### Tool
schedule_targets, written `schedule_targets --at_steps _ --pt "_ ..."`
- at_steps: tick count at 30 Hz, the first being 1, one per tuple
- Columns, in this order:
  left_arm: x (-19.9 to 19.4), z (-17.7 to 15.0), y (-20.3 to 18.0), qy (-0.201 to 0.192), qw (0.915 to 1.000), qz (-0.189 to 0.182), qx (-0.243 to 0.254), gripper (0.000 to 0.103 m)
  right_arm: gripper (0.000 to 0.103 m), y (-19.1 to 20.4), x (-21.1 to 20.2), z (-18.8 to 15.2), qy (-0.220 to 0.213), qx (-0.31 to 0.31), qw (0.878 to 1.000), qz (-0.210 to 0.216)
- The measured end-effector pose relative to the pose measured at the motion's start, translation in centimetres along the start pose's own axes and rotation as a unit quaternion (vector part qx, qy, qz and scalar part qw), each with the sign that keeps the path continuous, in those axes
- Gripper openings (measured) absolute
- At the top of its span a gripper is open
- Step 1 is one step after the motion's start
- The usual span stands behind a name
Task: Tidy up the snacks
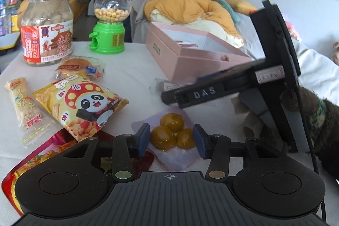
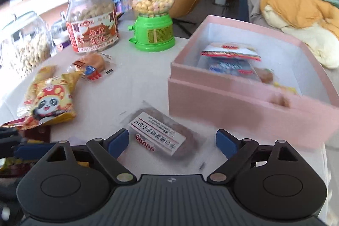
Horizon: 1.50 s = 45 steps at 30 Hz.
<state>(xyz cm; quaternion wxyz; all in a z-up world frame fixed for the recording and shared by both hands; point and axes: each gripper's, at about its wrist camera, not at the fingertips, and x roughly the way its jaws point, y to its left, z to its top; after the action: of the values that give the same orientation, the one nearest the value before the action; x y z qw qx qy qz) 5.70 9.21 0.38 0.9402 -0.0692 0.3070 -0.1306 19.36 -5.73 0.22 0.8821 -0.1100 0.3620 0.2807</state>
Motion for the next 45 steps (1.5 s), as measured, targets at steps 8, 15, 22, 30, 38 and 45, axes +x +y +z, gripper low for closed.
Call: schedule_targets --at_steps 8,15,22,30,38,45 --pt "-0.1 -0.2 -3.6 0.045 0.993 0.08 0.074 0.048 0.043 0.4 -2.8 -1.1 0.023 -0.002 1.0 0.009" --pt "1.1 0.4 -2.9 0.039 0.9935 0.092 0.055 0.052 0.041 -1.8 -7.1 -5.3 0.018 0.039 0.998 -0.037" --pt "2.0 1.1 -3.7 0.047 0.992 0.089 0.076 0.051 0.05 -3.3 -8.1 -7.7 -0.029 0.11 0.992 -0.053" --pt "3.3 2.7 -4.4 0.056 0.992 0.093 0.065 0.051 0.058 -2.6 -8.0 -8.0 -0.043 0.092 0.993 -0.06" --pt "4.7 3.7 -5.7 0.065 0.9869 0.121 0.084 0.054 0.06 -2.8 -8.1 -8.2 -0.047 0.1 0.993 -0.052" --pt "5.4 4.1 -5.6 0.095 0.9884 0.09 0.077 0.057 0.061 -3.1 -8.2 -8.3 -0.048 0.105 0.992 -0.046"
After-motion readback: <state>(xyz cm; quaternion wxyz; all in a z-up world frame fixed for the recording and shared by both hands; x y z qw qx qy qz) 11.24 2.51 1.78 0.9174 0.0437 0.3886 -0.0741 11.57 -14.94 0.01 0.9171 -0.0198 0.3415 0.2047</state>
